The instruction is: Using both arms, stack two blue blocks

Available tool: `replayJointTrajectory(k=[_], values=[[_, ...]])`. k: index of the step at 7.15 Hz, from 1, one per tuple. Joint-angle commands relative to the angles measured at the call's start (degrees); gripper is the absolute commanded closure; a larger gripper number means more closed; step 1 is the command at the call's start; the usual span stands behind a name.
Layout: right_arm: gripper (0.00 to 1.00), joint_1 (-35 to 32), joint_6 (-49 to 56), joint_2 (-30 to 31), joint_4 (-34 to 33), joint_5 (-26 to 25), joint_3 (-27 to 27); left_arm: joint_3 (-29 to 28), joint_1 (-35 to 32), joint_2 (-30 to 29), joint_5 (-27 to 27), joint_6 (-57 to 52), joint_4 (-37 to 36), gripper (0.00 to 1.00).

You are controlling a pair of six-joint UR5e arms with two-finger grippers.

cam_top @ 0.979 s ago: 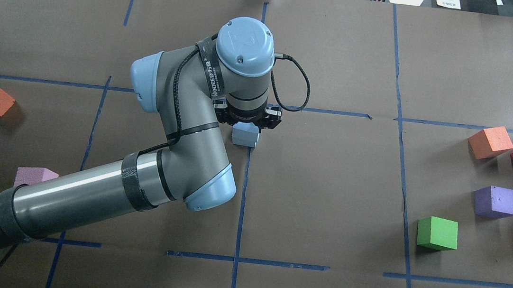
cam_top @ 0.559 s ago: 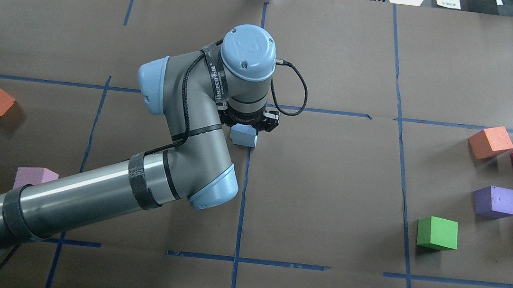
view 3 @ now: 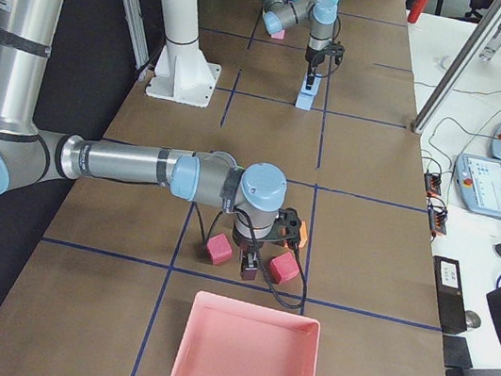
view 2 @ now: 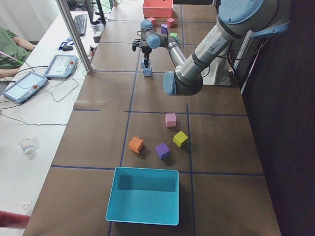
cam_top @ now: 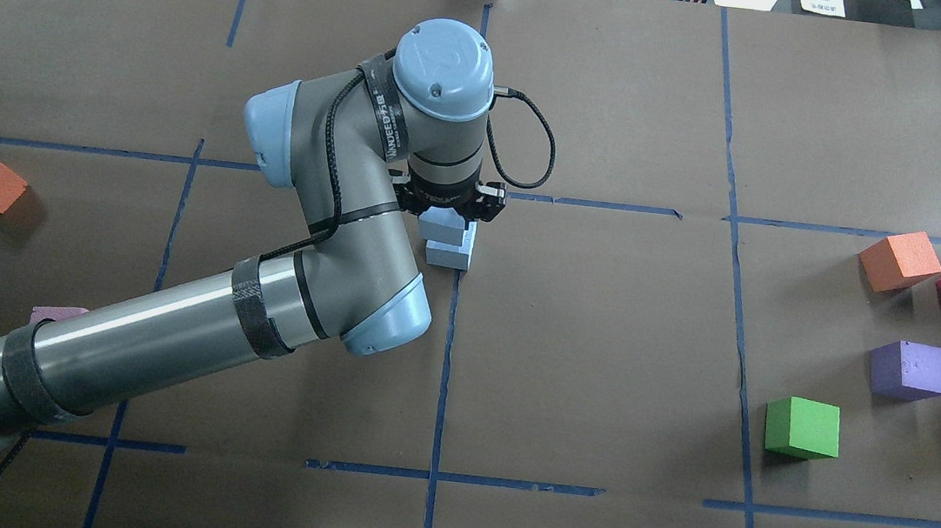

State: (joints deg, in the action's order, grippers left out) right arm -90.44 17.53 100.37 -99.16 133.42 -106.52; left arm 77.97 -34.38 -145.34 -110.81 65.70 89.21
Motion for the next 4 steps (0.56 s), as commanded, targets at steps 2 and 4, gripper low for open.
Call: replayJointTrajectory(k=[2, 4], values=[[0.00, 0.0, 0.0, 0.0, 0.0, 0.0, -0.1, -2.1, 0.1, -0.2, -2.3, 0.7, 3.8, 0.45], [0.00, 0.0, 0.0, 0.0, 0.0, 0.0, 0.0, -2.0, 0.2, -0.2, -3.4, 0.5, 3.7, 0.44]])
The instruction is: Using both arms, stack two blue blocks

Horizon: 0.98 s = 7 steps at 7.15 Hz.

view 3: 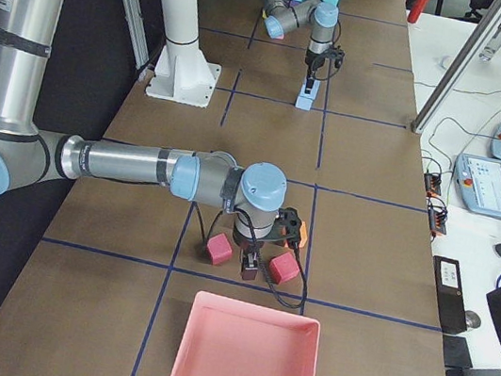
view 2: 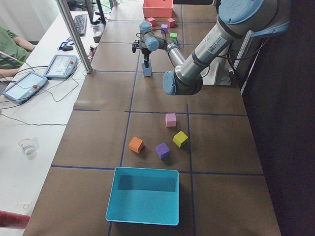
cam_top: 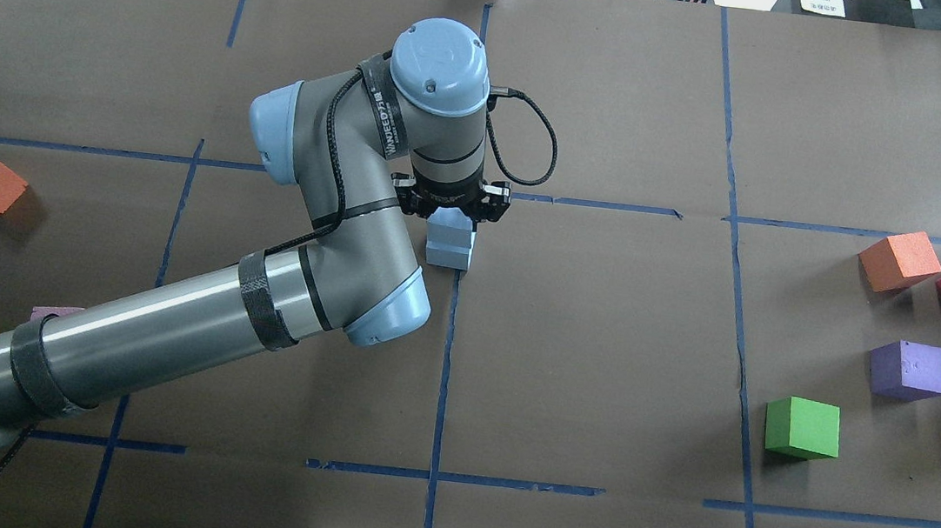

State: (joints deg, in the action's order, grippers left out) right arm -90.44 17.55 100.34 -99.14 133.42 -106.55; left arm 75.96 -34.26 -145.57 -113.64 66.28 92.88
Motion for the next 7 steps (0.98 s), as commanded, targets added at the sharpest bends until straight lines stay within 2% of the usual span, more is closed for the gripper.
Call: replayJointTrajectory(k=[1, 2, 6, 7], values=[[0.00, 0.0, -0.1, 0.0, 0.0, 0.0, 0.0, 0.0, 0.1, 0.0, -0.6, -0.1, -0.1, 0.44], [0.00, 0.0, -0.1, -0.1, 0.0, 0.0, 0.0, 0.1, 0.1, 0.0, -0.6, -0.1, -0.2, 0.42], [0.00, 0.0, -0.1, -0.1, -0.1, 0.0, -0.1, 0.2, 0.0, 0.3, -0.5, -0.3, -0.4, 0.04], [0.00, 0.0, -0.1, -0.1, -0.1, 0.1, -0.1, 0.8, -0.2, 0.2, -0.6, -0.4, -0.7, 0.01]])
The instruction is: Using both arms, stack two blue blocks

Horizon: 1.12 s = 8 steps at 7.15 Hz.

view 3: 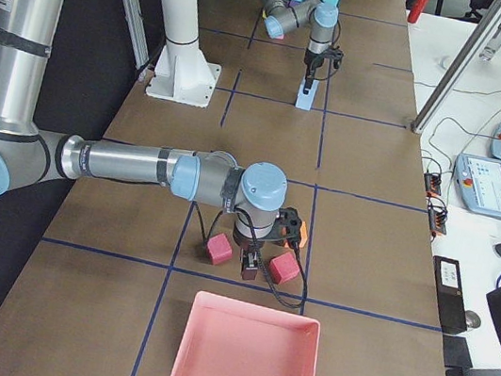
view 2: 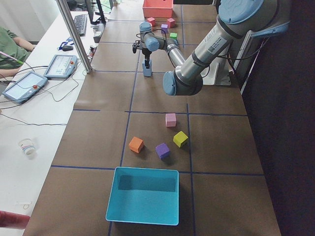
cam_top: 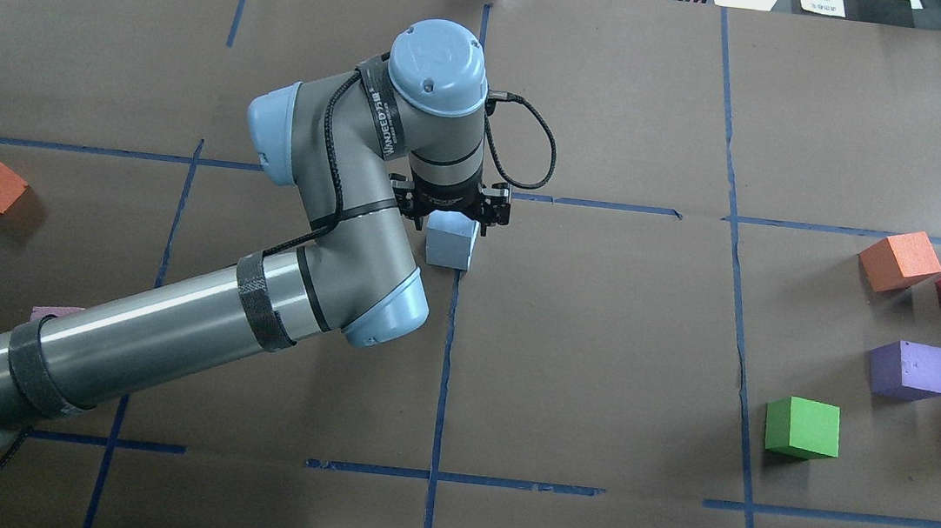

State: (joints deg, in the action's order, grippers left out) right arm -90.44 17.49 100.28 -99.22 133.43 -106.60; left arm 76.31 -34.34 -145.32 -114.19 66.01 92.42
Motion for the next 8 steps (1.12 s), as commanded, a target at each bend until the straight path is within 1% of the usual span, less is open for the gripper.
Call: replayJointTrajectory(k=[1, 2, 3, 4, 5, 6, 7, 8], values=[[0.00, 0.0, 0.0, 0.0, 0.0, 0.1, 0.0, 2.4, -1.6, 0.0, -1.5, -0.3, -1.1, 0.01], [0.00, 0.0, 0.0, 0.0, 0.0, 0.1, 0.0, 6.1, -4.1, 0.5, -4.8, -1.0, -4.9, 0.01], [0.00, 0.0, 0.0, 0.0, 0.1, 0.0, 0.1, 12.7, -5.8, 2.8, -5.1, -5.1, -10.0, 0.01], [0.00, 0.0, 0.0, 0.0, 0.1, 0.0, 0.1, 18.9, -7.8, 8.1, -5.1, -10.1, -12.4, 0.01], [0.00, 0.0, 0.0, 0.0, 0.1, 0.0, 0.2, 23.9, -10.5, 15.1, -5.3, -15.8, -12.4, 0.01], [0.00, 0.0, 0.0, 0.0, 0.0, 0.0, 0.2, 28.3, -14.7, 22.0, -5.6, -24.3, -12.4, 0.01], [0.00, 0.0, -0.1, 0.0, 0.0, 0.0, 0.2, 30.0, -19.7, 28.6, -10.1, -34.4, -12.4, 0.01], [0.00, 0.0, -0.1, -0.1, 0.0, 0.0, 0.2, 30.1, -26.8, 35.2, -14.0, -46.8, -11.8, 0.01]])
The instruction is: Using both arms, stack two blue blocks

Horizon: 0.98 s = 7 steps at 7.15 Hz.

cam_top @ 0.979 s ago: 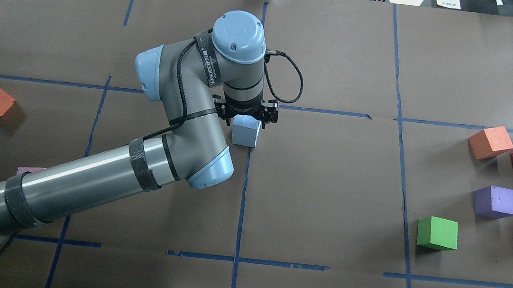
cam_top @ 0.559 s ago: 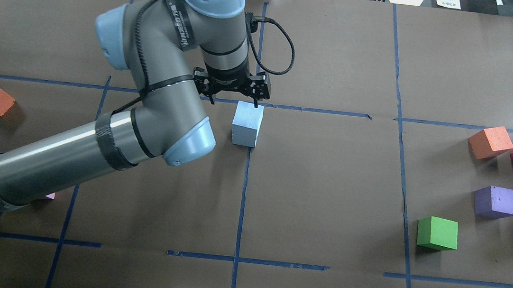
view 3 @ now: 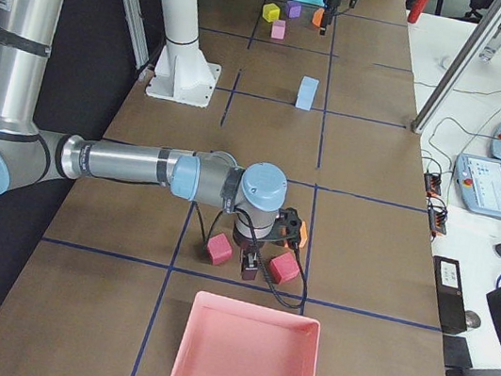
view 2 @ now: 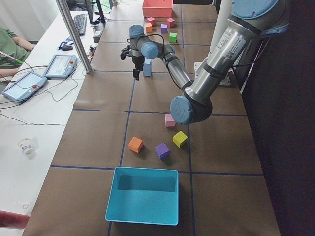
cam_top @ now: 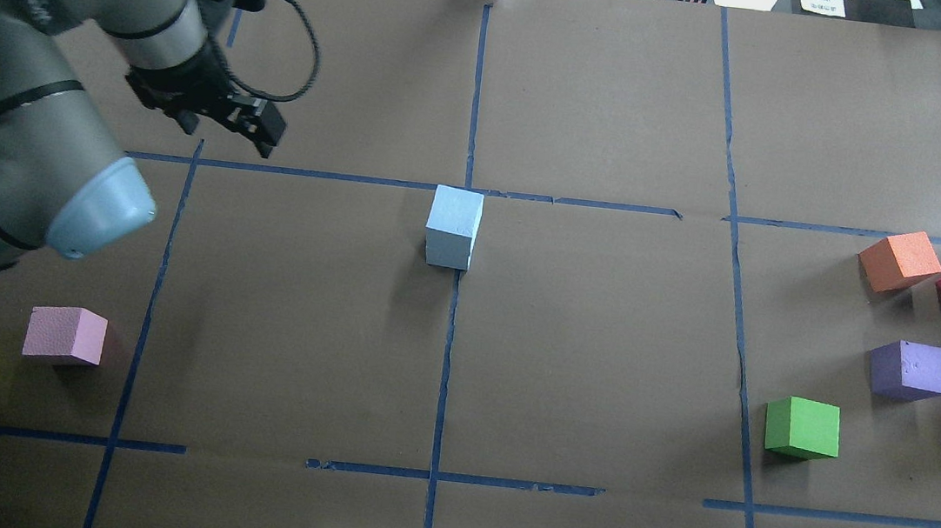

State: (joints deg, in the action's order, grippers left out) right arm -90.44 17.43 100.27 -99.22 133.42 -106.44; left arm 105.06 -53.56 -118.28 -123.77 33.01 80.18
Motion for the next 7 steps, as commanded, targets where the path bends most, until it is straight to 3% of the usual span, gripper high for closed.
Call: replayJointTrajectory(k=[1, 2, 4, 5, 7], values=[[0.00, 0.0, 0.0, -0.1, 0.0, 0.0, 0.0, 1.6, -14.5, 14.0, -6.5, -25.2, 0.4, 0.01], [0.00, 0.0, 0.1, -0.1, 0.0, 0.0, 0.1, 0.7, -21.7, 18.9, -8.3, -34.6, 0.3, 0.01], [0.00, 0.0, 0.1, -0.1, 0.0, 0.0, 0.3, 0.9, -26.8, 31.6, -10.2, -37.0, 2.7, 0.00], [0.00, 0.0, 0.1, -0.1, 0.0, 0.0, 0.3, -0.5, -26.9, 34.8, -9.3, -37.0, 3.0, 0.00], [0.00, 0.1, 0.1, -0.1, 0.0, 0.0, 0.6, -4.3, -32.4, 34.5, -7.0, -37.1, 3.4, 0.00]])
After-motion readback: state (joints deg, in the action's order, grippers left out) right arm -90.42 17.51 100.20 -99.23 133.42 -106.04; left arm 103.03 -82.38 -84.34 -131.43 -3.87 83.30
